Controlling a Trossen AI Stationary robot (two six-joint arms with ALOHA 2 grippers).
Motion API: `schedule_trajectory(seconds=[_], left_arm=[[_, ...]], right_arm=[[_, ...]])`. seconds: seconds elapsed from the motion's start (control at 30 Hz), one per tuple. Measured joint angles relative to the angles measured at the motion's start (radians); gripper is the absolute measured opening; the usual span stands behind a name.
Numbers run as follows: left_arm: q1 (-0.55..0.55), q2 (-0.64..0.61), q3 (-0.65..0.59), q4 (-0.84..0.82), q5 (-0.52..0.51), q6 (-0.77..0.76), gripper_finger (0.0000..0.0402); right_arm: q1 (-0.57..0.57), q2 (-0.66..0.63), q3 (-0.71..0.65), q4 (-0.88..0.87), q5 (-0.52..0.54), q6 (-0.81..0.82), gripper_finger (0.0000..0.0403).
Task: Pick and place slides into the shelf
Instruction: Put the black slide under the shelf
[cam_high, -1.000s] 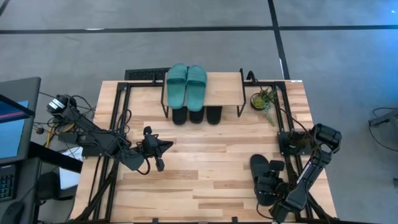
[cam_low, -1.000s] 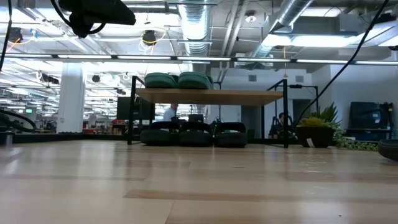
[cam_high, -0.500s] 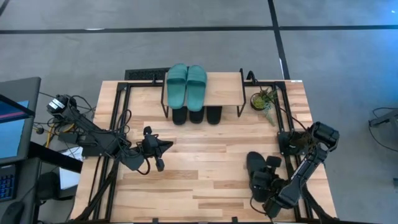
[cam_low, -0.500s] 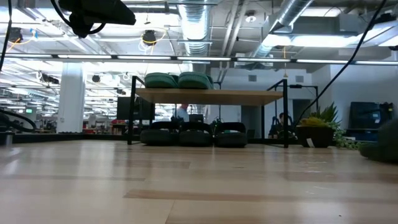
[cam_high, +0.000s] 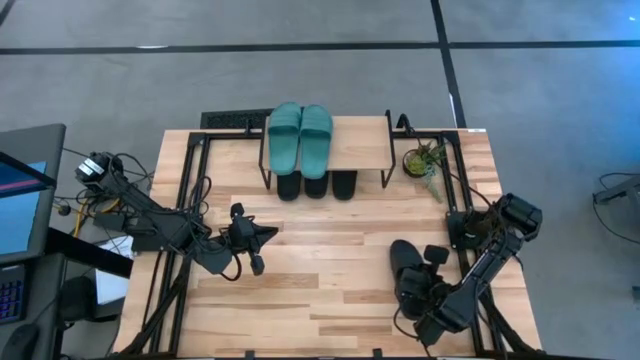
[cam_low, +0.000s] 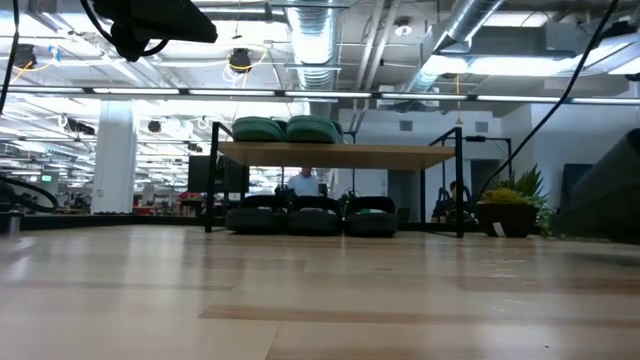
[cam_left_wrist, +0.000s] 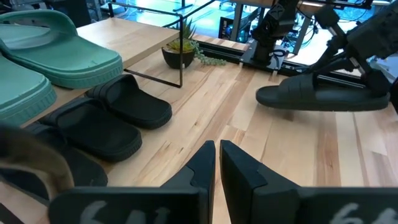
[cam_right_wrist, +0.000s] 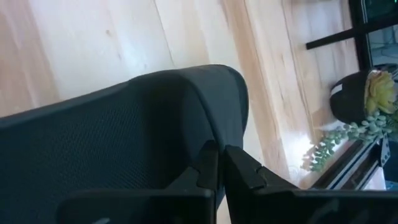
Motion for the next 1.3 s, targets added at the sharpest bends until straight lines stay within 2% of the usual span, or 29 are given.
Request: schedule_trajectory(seconds=[0.17, 0.6, 0.8, 1.07, 1.2, 1.3], left_arm=[[0.0, 0.0, 0.0, 0.0, 0.0, 0.014, 0.0013], [-0.001, 0.0, 0.0, 0.0, 0.002, 0.021, 0.0013], [-0.017, 0.0, 0.0, 0.001, 0.001, 0.021, 0.0013], [-0.048, 0.0, 0.0, 0.001, -0.002, 0.021, 0.0013], [-0.058, 0.0, 0.0, 0.001, -0.011, 0.02, 0.0013], [-0.069, 0.0, 0.0, 0.001, -0.028, 0.021, 0.0013]], right_arm=[[-0.045, -0.001, 0.029, -0.038, 0.054, -0.013, 0.0001], [-0.306, -0.001, 0.031, 0.089, 0.196, -0.3, 0.0], [-0.428, -0.001, 0.031, 0.21, 0.194, -0.467, 0.0], [-0.556, -0.001, 0.023, 0.276, 0.181, -0.611, 0.0], [-0.612, -0.015, -0.018, 0.377, 0.11, -0.694, 0.0], [-0.639, -0.014, -0.032, 0.379, 0.1, -0.719, 0.0]])
